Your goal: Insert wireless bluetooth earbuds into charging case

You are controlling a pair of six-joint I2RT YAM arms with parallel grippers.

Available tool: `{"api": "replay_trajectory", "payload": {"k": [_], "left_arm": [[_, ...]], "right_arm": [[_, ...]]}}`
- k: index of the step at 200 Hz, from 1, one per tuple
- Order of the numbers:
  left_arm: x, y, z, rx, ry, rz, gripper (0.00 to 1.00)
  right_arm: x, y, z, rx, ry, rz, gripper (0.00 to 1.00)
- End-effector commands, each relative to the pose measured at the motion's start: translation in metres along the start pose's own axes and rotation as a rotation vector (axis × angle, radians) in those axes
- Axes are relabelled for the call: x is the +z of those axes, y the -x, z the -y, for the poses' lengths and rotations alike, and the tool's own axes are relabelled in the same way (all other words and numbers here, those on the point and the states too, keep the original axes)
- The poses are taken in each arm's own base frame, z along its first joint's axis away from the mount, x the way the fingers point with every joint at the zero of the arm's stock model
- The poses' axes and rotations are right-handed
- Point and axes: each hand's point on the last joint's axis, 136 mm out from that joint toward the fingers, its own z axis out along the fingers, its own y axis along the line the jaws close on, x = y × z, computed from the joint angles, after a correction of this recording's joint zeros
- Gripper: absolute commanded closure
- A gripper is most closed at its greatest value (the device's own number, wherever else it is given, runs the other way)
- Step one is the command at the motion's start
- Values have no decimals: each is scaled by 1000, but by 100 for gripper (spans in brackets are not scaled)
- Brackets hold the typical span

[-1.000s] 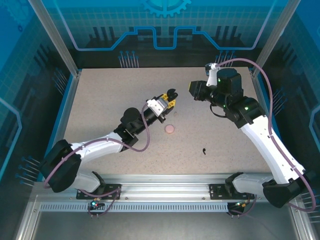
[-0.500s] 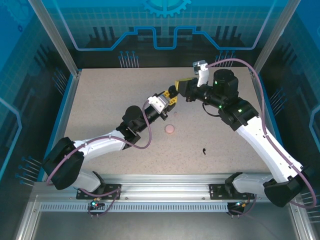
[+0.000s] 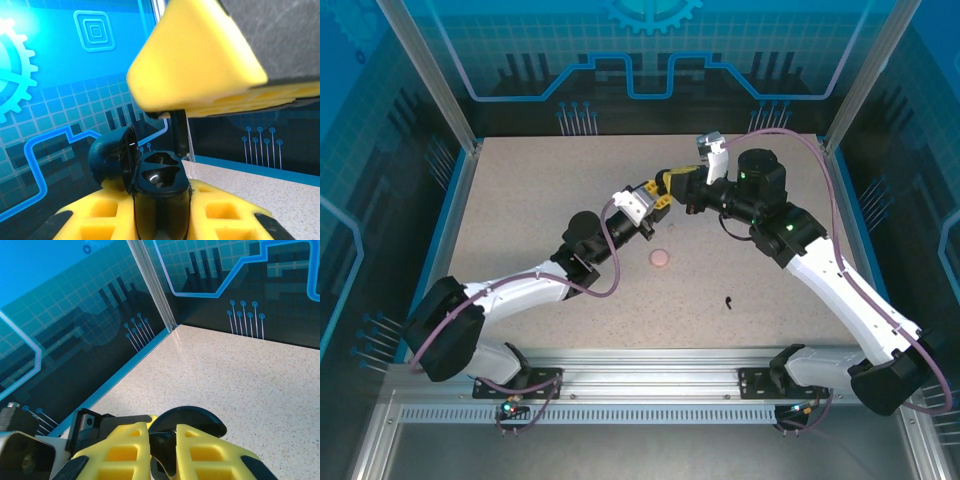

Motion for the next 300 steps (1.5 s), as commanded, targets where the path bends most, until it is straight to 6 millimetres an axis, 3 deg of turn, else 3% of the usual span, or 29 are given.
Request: {"api": "replay_trajectory", "payload": {"k": [1, 124, 170, 197, 237, 300], "left_arm": [[-1, 32, -1, -9, -6, 75, 100], [-1, 33, 6, -4, -25, 69, 100], [0, 35, 4, 0, -18, 70, 100], [0, 34, 4, 3, -19, 65, 100], [1, 35, 4, -4, -18, 66, 100], [3, 34, 5, -27, -27, 56, 100]], "right_arm": [[-3, 7, -4, -30, 2, 37, 86], [11, -6, 5, -11, -5, 0, 87], [7, -23, 11, -14, -20, -31, 88], [0, -23, 14, -7, -32, -18, 88], [-2, -20, 10, -12, -15, -19, 89], [4, -33, 6, -52, 22, -101, 85]]}}
